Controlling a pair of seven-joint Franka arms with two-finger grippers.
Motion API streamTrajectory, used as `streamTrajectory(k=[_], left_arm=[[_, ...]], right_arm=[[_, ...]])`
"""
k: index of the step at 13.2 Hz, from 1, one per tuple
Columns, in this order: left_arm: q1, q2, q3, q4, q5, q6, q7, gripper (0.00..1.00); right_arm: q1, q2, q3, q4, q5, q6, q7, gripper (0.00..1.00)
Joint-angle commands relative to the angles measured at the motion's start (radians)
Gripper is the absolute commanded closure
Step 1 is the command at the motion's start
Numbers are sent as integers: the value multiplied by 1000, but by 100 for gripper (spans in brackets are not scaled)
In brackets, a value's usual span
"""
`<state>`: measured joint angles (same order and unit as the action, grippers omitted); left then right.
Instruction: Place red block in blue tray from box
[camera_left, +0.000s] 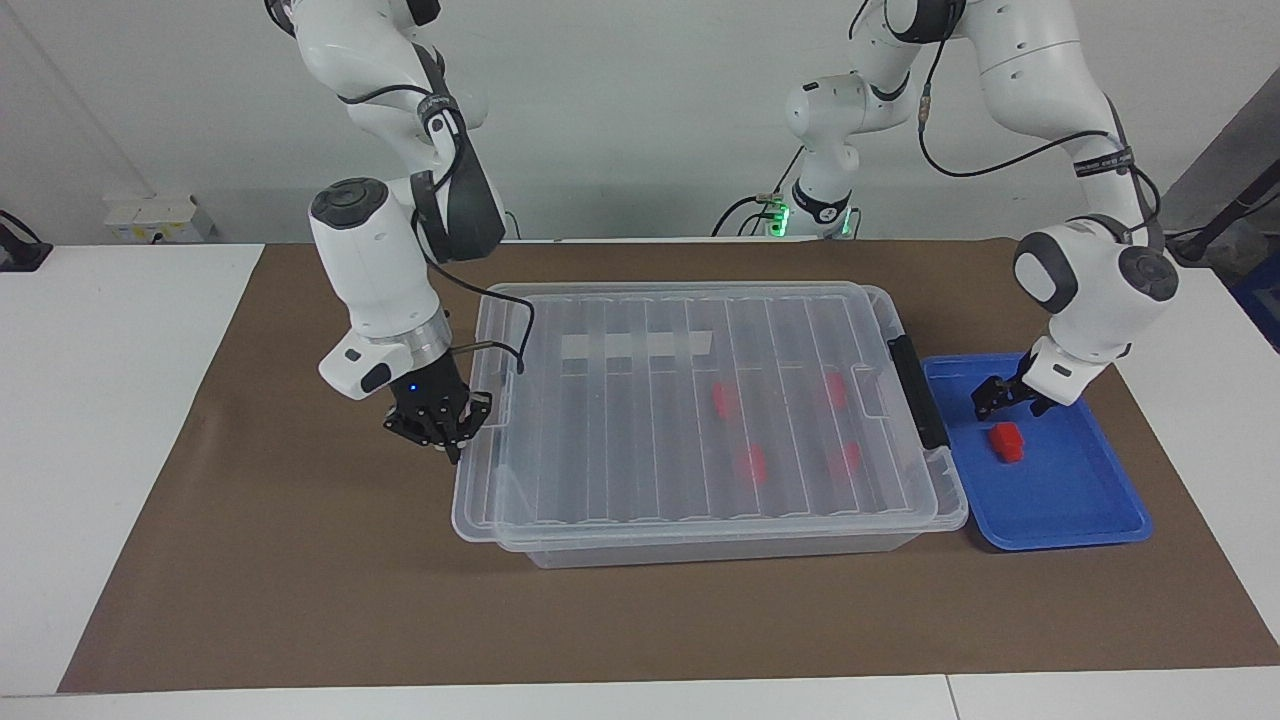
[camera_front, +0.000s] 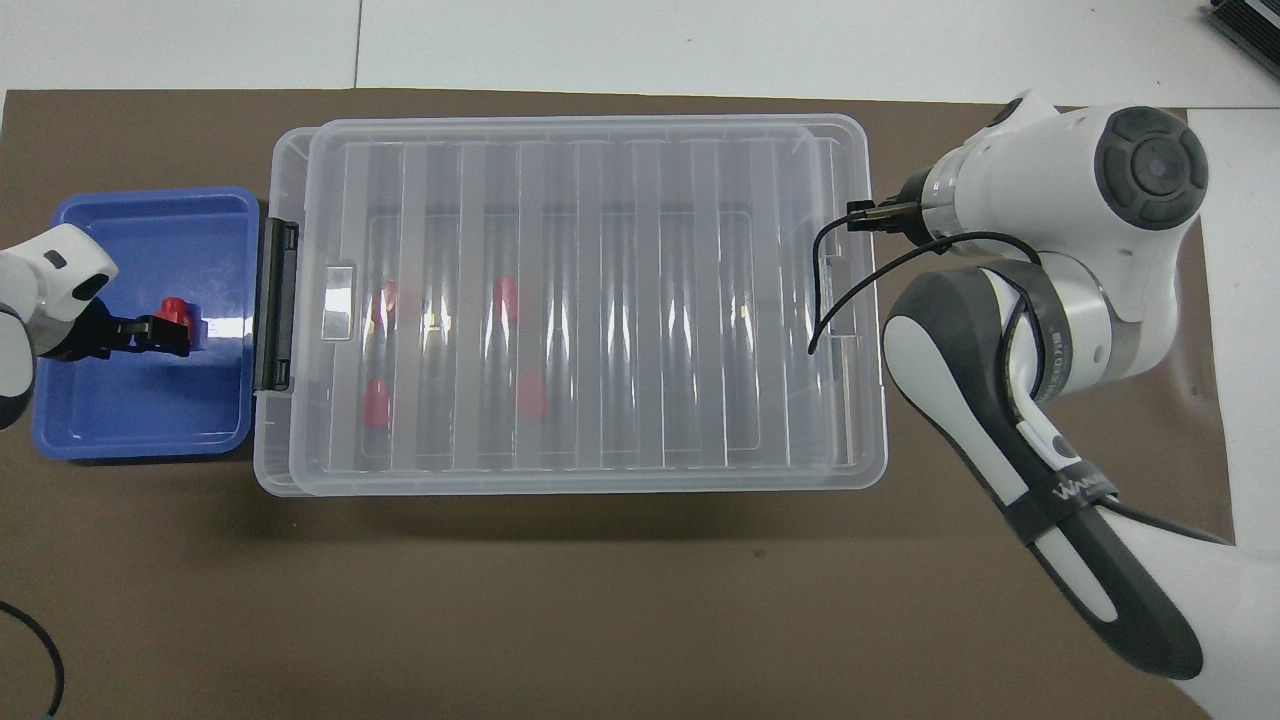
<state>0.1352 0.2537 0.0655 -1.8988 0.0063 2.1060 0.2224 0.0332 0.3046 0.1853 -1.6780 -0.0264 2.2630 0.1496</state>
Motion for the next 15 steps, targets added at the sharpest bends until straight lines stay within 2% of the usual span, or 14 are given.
streamTrajectory(k=[1, 3, 8, 13, 15], left_arm=[[0, -137, 5, 32, -6, -220, -2, 0], [1, -207, 5, 46, -6, -328, -3, 0], [-14, -378, -10, 40, -6, -501, -14, 0], [-12, -380, -10, 47, -6, -489, -11, 0], [-51, -375, -15, 55, -6, -434, -5, 0]], right_arm=[[4, -19, 19, -23, 13, -11, 22, 100], [5, -19, 20, -25, 11, -13, 50, 100], [2, -19, 31, -16, 11, -28, 59, 100], [-15, -84, 26, -11, 11, -117, 62, 100], [-35, -123, 25, -9, 11, -137, 62, 100]])
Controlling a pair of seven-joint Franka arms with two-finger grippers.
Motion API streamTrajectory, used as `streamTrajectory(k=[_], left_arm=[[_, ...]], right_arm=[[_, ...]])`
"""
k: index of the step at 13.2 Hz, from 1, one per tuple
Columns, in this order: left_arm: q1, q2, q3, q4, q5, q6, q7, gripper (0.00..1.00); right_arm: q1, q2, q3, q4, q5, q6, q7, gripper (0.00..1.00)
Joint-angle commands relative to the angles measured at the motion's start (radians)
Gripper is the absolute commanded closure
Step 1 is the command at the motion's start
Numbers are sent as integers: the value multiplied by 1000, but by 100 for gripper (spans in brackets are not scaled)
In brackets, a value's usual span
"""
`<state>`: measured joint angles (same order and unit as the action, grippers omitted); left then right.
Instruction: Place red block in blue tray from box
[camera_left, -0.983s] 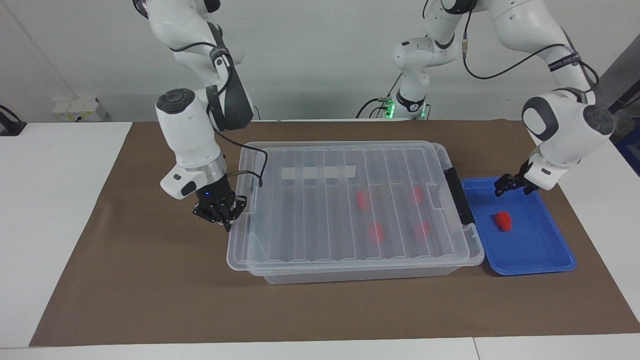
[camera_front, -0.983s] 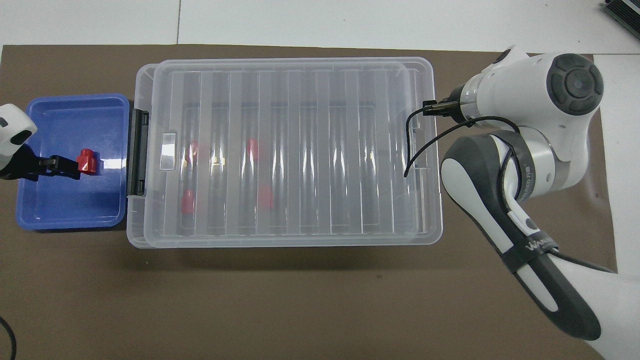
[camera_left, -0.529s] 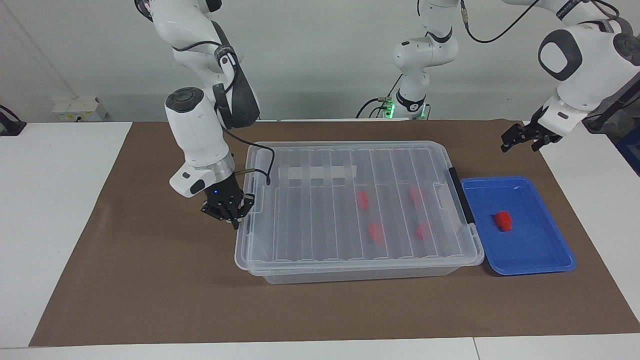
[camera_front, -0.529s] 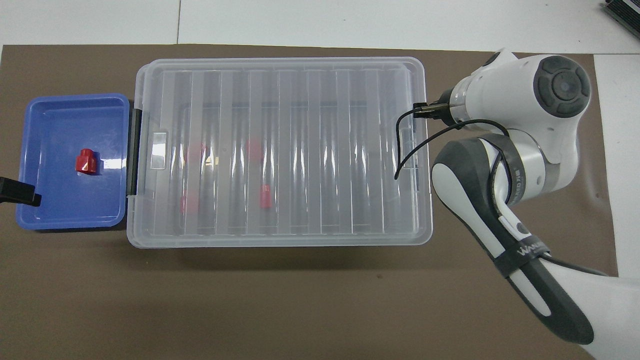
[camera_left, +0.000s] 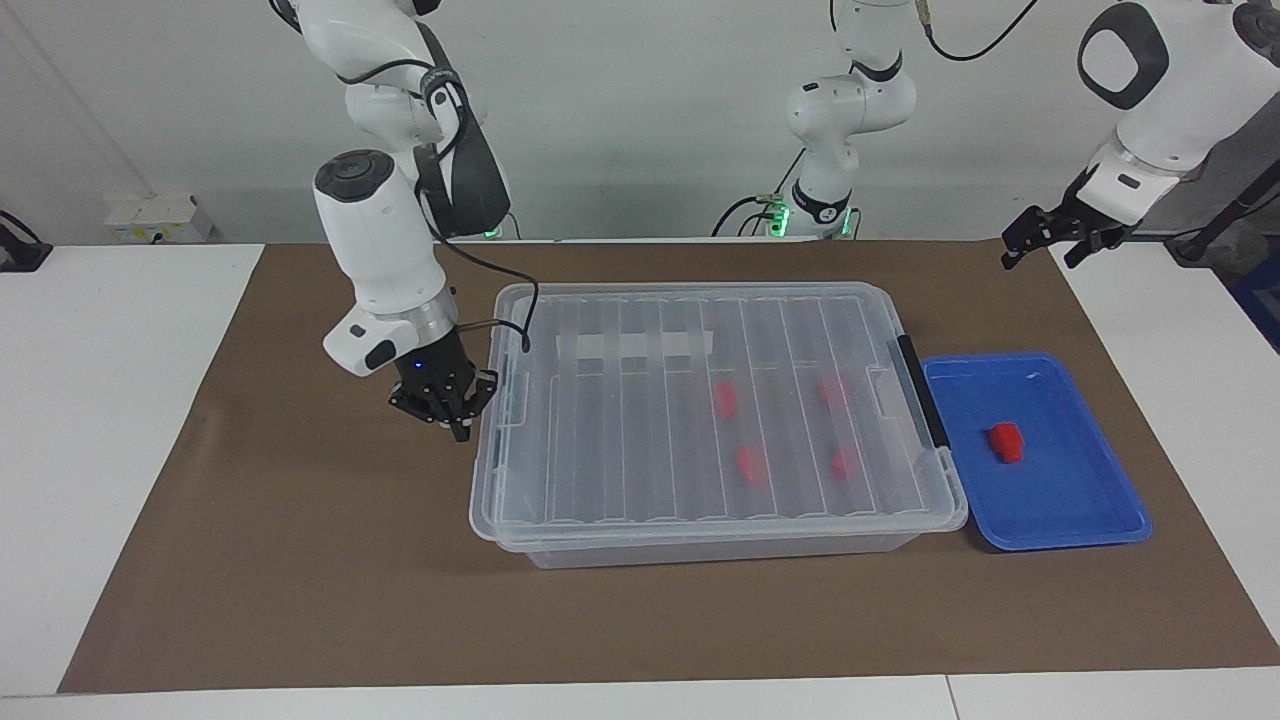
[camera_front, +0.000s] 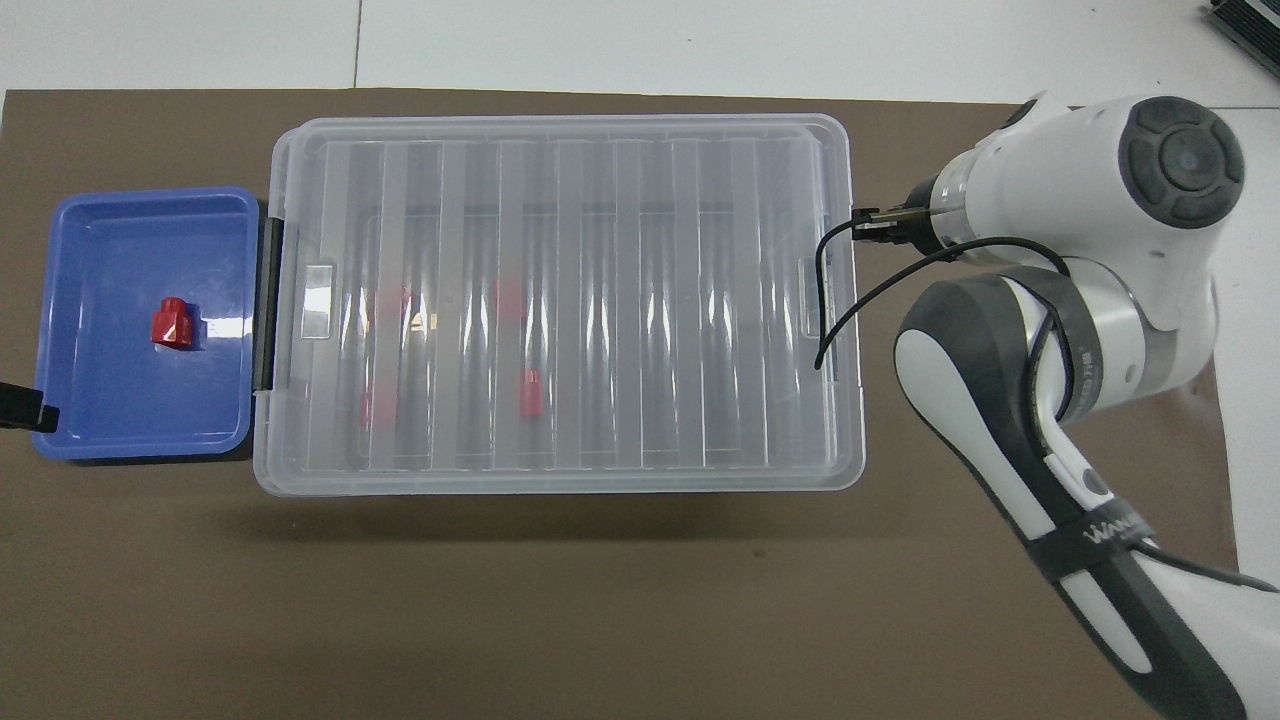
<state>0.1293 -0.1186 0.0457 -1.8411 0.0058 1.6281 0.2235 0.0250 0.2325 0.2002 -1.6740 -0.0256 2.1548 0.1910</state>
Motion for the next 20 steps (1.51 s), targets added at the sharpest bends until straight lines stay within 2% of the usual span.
streamTrajectory(k=[1, 2, 3, 7, 9, 11, 13, 16, 17, 20], left_arm=[[-90, -1, -1, 5, -3, 62, -12, 0], [-133, 3, -1, 13, 8, 78, -10, 0], [-176, 5, -1, 19, 17, 107, -10, 0], [-232, -6, -9, 5, 13, 127, -3, 0], [-299, -1, -7, 14, 16, 139, -12, 0], [-284, 3, 2, 22, 8, 138, -16, 0], [-232, 37, 2, 92, -1, 128, -15, 0], [-198, 120, 2, 271, -10, 21, -13, 0], [-198, 138, 3, 302, -12, 3, -15, 0], [-200, 129, 0, 272, -12, 30, -10, 0]], right_arm=[[-30, -67, 8, -13, 9, -41, 21, 79], [-43, -71, 8, -13, 9, -52, 19, 28], [-56, -87, 10, -13, 9, -59, 19, 0], [-72, -160, 2, 9, 7, -218, 24, 0], [-73, -159, 2, 71, -11, -317, 27, 0], [-73, -162, 1, 80, -11, -342, 41, 0], [-73, -163, -1, 82, -11, -351, 41, 0], [-80, -162, -1, 125, -33, -404, 41, 0], [-80, -163, -1, 123, -33, -411, 39, 0], [-83, -173, -2, 125, -31, -430, 39, 0]])
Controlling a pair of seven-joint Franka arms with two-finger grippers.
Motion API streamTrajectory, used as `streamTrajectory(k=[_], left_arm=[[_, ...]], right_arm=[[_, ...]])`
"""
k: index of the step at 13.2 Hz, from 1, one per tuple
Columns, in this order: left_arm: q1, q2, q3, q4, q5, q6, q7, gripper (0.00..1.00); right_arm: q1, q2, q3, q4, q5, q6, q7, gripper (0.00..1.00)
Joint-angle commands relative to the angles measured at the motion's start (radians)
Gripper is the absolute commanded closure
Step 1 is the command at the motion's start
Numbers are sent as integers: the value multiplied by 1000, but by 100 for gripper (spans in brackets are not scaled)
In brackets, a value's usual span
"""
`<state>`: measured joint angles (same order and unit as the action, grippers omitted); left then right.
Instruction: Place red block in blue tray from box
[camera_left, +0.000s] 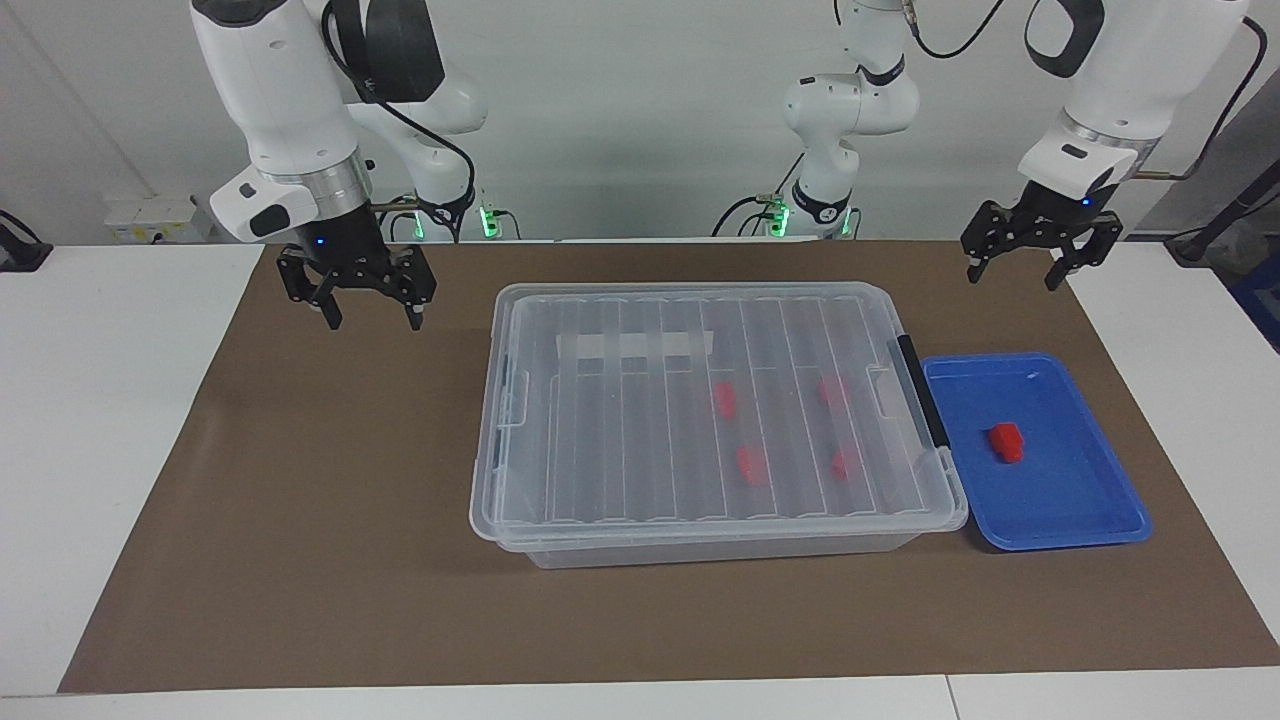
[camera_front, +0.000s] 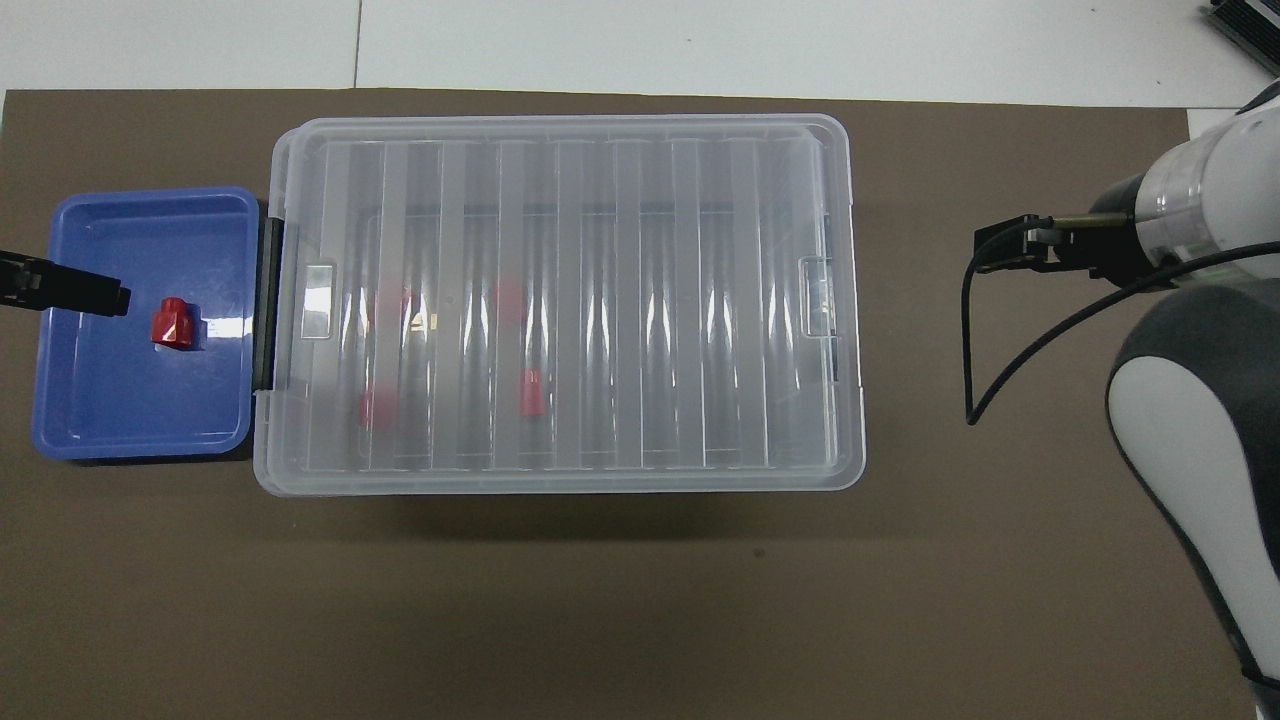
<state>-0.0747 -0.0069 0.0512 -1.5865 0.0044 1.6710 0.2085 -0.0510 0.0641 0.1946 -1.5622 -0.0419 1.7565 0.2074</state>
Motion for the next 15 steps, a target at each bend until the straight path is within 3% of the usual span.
streamTrajectory(k=[1, 8, 12, 15], left_arm=[[6, 18, -5, 17, -12, -4, 6, 0], [-4, -27, -5, -89, -12, 87, 2, 0], [7, -27, -4, -86, -12, 84, 0, 0], [6, -28, -5, -87, -12, 73, 2, 0]], right_arm=[[-10, -18, 6, 11, -15, -49, 23, 0], [-7, -95, -1, -28, 2, -167, 21, 0], [75, -113, -136, -24, 51, -227, 10, 0], [80, -103, -149, -15, 56, -238, 9, 0]])
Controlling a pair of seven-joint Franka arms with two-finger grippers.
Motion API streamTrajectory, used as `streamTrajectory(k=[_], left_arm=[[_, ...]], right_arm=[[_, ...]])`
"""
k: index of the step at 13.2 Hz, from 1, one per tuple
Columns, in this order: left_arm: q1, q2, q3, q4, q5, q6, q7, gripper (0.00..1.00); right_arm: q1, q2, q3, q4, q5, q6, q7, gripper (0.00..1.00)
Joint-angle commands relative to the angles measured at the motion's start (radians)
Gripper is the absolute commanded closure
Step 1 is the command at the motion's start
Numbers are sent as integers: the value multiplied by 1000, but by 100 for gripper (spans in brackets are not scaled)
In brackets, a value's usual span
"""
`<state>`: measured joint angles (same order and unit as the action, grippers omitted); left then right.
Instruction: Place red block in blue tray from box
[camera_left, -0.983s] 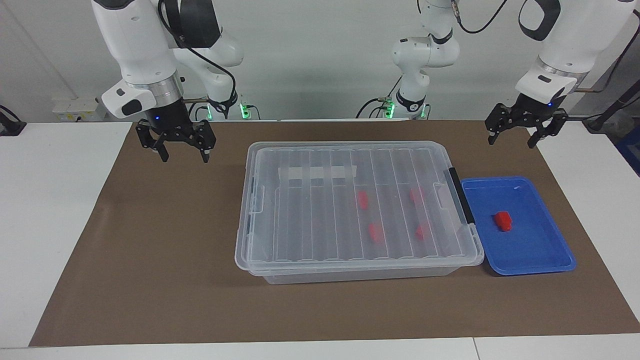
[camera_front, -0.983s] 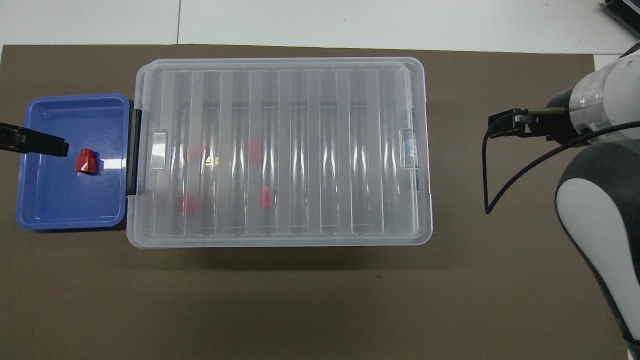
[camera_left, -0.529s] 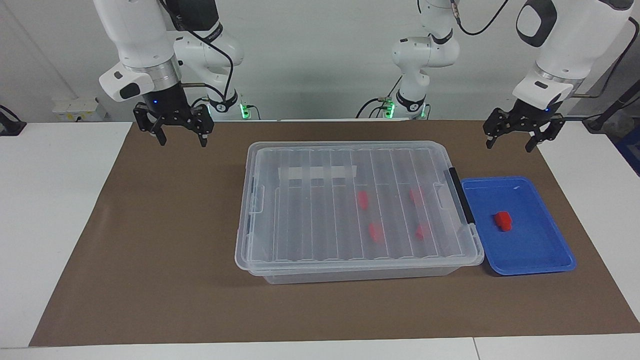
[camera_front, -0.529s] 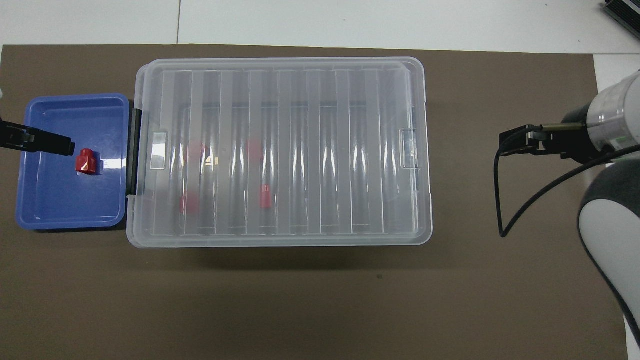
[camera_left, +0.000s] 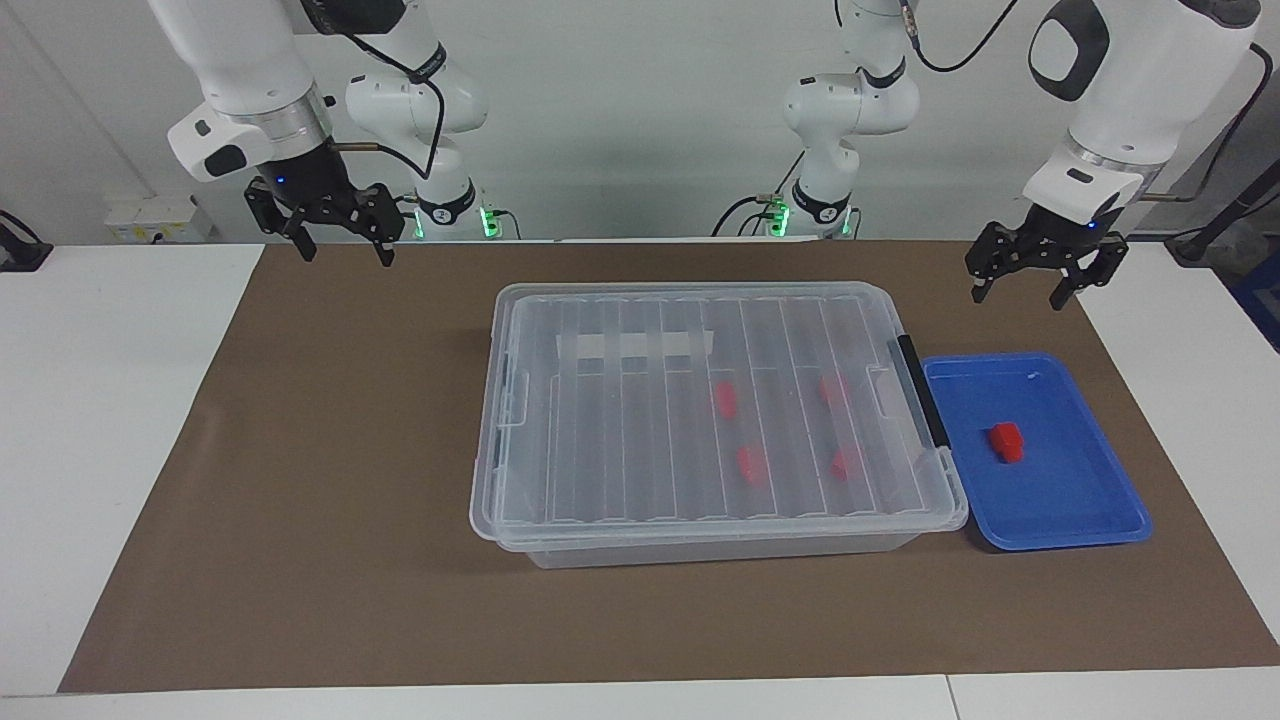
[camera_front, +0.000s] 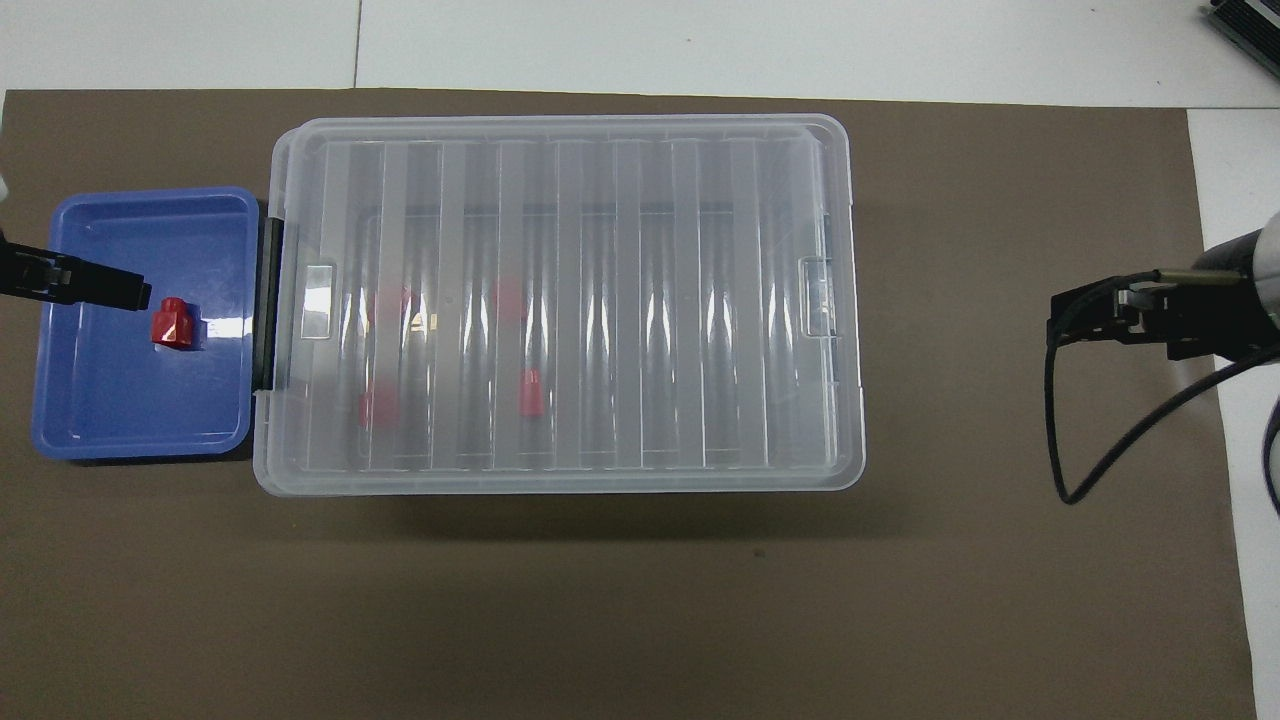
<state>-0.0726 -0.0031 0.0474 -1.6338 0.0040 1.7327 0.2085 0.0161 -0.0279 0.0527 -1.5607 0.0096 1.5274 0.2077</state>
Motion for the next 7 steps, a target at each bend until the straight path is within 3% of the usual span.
streamTrajectory(k=[1, 7], left_arm=[[4, -32, -1, -38, -10, 14, 2, 0], [39, -31, 0, -40, -10, 27, 8, 0]], right_arm=[[22, -4, -7, -1, -19, -16, 9, 0], [18, -12, -5, -31, -20, -24, 16, 0]])
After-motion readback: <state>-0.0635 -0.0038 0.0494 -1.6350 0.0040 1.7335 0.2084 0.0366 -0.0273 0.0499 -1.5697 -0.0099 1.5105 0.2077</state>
